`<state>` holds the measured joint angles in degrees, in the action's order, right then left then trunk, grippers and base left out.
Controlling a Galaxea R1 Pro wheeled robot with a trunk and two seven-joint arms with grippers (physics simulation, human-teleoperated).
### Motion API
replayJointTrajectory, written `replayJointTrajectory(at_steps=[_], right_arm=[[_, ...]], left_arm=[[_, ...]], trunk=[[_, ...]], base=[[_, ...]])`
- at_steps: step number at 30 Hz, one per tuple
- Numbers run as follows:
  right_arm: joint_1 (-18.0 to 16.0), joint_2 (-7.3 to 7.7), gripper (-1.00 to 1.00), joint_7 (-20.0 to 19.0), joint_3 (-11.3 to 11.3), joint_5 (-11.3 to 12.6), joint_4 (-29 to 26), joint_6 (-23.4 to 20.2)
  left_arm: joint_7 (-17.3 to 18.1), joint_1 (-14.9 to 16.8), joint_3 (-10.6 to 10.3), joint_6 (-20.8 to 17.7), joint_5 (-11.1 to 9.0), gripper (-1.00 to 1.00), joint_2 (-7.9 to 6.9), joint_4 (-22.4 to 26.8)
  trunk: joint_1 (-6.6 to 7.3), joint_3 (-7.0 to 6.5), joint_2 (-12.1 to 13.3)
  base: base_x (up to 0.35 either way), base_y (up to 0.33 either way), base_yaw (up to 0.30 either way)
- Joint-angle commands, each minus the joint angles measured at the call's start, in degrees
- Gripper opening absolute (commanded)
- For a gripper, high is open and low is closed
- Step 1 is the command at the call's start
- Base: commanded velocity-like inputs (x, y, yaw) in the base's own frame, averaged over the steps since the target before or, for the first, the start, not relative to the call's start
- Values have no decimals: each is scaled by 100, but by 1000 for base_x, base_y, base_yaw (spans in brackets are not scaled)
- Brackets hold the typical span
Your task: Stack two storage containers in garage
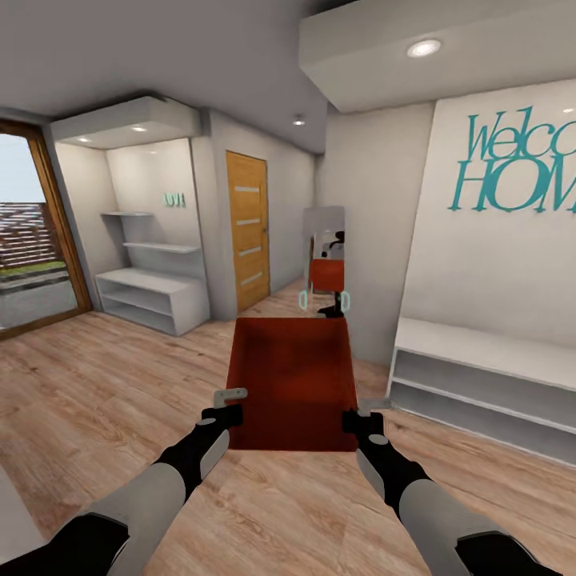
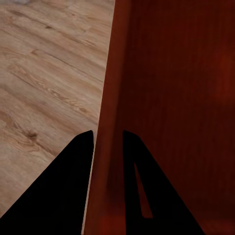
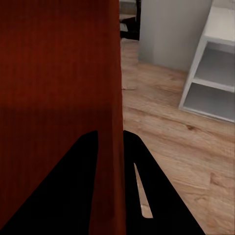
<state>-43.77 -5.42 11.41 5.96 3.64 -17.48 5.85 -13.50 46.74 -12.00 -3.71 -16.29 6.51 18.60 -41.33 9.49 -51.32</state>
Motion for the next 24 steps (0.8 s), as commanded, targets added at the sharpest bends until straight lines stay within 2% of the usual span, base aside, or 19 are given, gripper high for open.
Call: replayJointTrajectory(at_steps=[1,13,24], right_arm=[[-9,6,-100,493,-182,84,17,24],[-9,6,-100,486,-183,76,8,29],[-9,14,-100,469,-181,84,8,17]], left_arm=[[-287,2,-31,-25,108,-100,-132,30],[-286,2,-31,-23,109,-100,-132,30],[-286,2,-31,-17,109,-100,-132,30]], trunk=[[-4,8,-6],[-4,8,-6],[-4,8,-6]], base=[[326,0,264],[326,0,267],[326,0,30]])
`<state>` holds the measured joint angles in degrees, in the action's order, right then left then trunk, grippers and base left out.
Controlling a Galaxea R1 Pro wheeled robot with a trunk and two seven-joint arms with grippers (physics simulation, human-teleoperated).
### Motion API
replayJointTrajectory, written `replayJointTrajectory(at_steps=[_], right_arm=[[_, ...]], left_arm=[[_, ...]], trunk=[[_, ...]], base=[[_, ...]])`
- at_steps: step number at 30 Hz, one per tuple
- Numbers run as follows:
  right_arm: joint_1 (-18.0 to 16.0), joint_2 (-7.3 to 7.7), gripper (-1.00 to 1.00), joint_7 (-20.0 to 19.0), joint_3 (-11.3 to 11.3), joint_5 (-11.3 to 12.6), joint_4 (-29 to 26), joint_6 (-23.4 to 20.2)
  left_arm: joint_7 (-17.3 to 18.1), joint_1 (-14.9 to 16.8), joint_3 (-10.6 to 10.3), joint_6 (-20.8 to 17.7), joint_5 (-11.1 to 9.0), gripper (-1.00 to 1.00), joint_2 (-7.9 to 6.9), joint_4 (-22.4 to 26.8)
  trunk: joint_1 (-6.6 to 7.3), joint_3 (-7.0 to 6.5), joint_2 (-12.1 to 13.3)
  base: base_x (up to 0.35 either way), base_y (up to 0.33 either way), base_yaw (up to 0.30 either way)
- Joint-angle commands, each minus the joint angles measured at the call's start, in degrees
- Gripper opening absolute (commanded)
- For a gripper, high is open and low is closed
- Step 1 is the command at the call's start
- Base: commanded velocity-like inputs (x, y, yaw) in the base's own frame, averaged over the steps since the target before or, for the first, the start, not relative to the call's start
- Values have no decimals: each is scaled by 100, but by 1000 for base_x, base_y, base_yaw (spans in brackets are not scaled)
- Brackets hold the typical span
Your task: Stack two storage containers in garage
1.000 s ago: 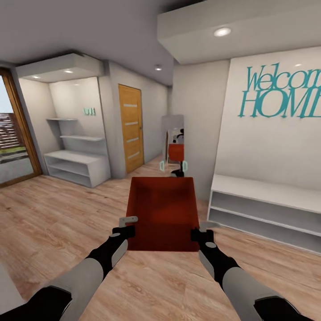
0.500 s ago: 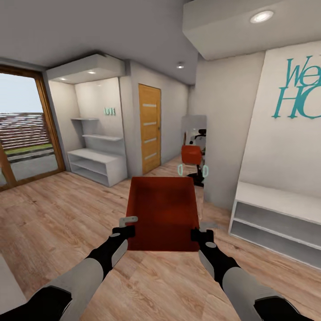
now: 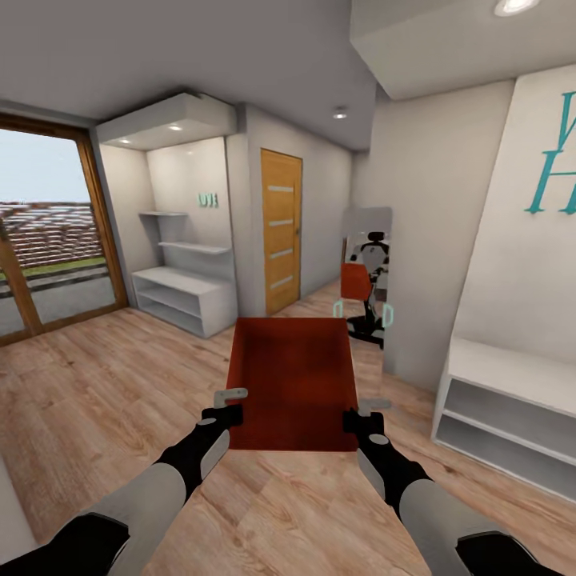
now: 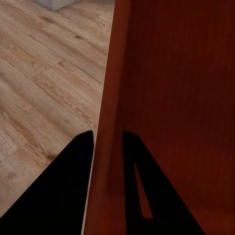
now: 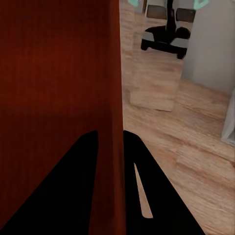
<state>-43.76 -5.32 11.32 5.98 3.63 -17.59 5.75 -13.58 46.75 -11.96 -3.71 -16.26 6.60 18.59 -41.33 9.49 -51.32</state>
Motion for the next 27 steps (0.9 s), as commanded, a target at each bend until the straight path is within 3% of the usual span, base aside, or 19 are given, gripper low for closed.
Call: replayJointTrajectory(at_steps=[1,12,27], right_arm=[[-10,5,-100,481,-183,85,19,27],[-10,-3,-100,491,-185,85,19,47],[-10,4,-100,502,-185,85,8,40]], left_arm=[[-279,1,-34,-17,105,-100,-141,31],[-278,1,-34,-17,105,-100,-141,31],[-278,1,-34,-22,105,-100,-141,31]], trunk=[[-4,8,-6],[-4,8,-6],[-4,8,-6]], base=[[326,0,0],[326,0,6],[326,0,256]])
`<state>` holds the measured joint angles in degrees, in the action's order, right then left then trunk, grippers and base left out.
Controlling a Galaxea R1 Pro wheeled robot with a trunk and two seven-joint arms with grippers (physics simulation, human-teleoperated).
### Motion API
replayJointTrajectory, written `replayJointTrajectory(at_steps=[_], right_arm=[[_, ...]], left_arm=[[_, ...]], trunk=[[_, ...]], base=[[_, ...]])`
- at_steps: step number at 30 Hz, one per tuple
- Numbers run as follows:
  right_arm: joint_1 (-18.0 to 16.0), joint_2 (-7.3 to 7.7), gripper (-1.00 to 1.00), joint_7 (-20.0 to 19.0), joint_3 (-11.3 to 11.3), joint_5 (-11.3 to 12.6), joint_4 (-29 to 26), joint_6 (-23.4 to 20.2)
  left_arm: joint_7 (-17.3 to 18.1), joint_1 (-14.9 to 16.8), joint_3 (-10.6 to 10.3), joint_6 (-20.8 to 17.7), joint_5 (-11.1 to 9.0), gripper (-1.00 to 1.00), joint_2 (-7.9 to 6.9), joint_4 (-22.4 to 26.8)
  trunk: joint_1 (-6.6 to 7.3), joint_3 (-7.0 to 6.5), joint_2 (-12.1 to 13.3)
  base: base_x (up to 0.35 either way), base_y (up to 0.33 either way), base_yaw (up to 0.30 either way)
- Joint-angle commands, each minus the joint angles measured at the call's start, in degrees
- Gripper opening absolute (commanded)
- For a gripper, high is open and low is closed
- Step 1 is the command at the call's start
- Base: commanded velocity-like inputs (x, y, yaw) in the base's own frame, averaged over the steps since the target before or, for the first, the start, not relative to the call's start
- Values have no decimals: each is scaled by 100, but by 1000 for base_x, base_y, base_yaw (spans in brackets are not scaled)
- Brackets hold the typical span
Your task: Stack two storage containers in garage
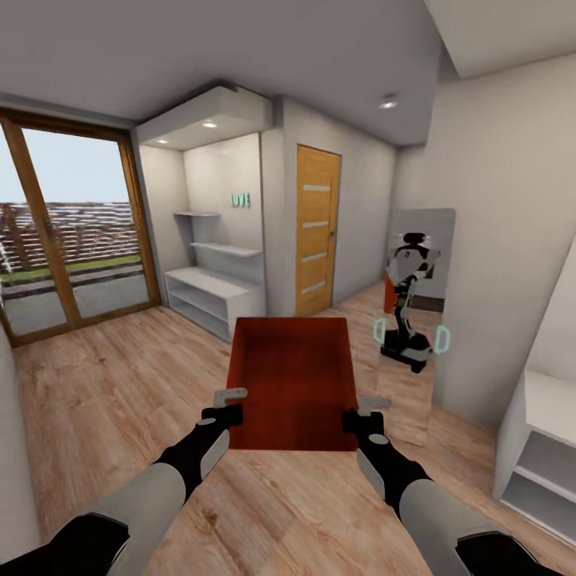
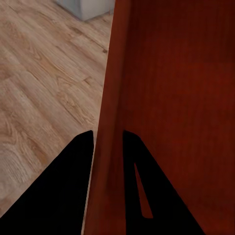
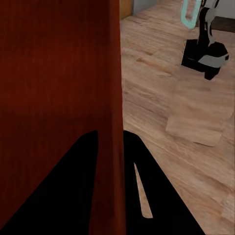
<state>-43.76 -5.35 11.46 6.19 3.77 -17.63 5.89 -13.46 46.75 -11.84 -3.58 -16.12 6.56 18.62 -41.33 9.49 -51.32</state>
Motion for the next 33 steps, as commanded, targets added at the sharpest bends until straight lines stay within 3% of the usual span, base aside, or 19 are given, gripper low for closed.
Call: replayJointTrajectory(at_steps=[1,13,33], right_arm=[[-10,7,-100,488,-206,71,10,26],[-10,5,-100,482,-206,71,1,24],[-10,1,-100,488,-206,67,-29,24]], left_arm=[[-289,0,-47,-36,92,-100,-137,28],[-289,0,-47,-33,92,-100,-137,28],[-292,0,-47,-33,92,-100,-137,28]], trunk=[[-4,8,-6],[-4,8,-6],[-4,8,-6]], base=[[326,0,269],[326,0,250],[326,0,9]])
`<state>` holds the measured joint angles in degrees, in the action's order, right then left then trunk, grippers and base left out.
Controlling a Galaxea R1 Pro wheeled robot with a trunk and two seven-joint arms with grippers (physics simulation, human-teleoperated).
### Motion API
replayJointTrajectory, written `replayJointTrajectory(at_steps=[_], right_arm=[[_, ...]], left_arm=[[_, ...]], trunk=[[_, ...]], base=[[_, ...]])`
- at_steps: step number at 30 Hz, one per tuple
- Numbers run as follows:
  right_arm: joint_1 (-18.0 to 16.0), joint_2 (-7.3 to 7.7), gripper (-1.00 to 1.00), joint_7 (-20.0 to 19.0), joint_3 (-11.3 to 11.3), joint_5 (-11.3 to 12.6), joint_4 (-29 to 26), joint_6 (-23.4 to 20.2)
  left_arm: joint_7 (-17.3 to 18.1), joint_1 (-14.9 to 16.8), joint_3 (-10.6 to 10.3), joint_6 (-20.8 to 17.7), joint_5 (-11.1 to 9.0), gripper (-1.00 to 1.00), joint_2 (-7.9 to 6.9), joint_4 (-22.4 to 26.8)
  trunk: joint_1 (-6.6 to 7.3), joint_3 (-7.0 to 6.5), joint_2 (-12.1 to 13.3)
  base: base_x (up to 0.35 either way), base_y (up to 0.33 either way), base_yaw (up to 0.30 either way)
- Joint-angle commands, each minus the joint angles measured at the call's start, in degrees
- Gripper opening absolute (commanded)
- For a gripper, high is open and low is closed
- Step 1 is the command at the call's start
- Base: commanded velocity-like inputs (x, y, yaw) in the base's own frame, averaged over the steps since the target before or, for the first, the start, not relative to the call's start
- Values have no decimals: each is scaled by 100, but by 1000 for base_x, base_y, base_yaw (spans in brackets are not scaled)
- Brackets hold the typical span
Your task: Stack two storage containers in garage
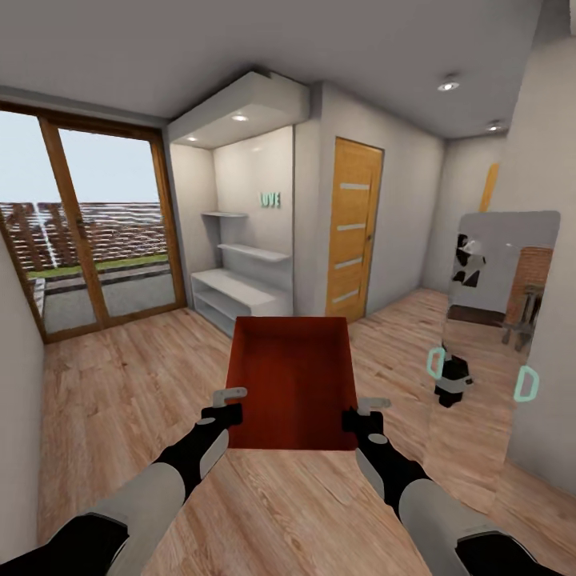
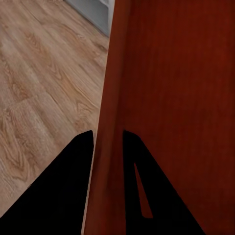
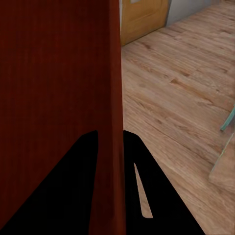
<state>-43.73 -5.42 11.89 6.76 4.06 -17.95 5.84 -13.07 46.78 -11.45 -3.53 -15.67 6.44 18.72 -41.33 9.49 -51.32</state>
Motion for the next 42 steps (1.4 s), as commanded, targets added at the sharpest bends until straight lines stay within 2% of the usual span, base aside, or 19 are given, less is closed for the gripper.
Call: replayJointTrajectory(at_steps=[1,8,23,42], right_arm=[[-12,8,-100,444,-263,40,3,28],[-12,11,-100,429,-256,39,3,26],[-12,6,-100,437,-257,42,19,23],[-12,6,-100,446,-261,42,29,30]], left_arm=[[-331,-3,-86,-37,47,-100,-125,18],[-330,-3,-86,-38,47,-100,-125,18],[-329,-3,-80,-48,40,-100,-165,18],[-328,-3,-77,-51,29,-100,-196,22]], trunk=[[-4,8,-6],[-4,8,-6],[-4,8,-6],[-4,8,-6]], base=[[326,0,0],[326,0,-43],[326,5,-239],[314,177,-252]])
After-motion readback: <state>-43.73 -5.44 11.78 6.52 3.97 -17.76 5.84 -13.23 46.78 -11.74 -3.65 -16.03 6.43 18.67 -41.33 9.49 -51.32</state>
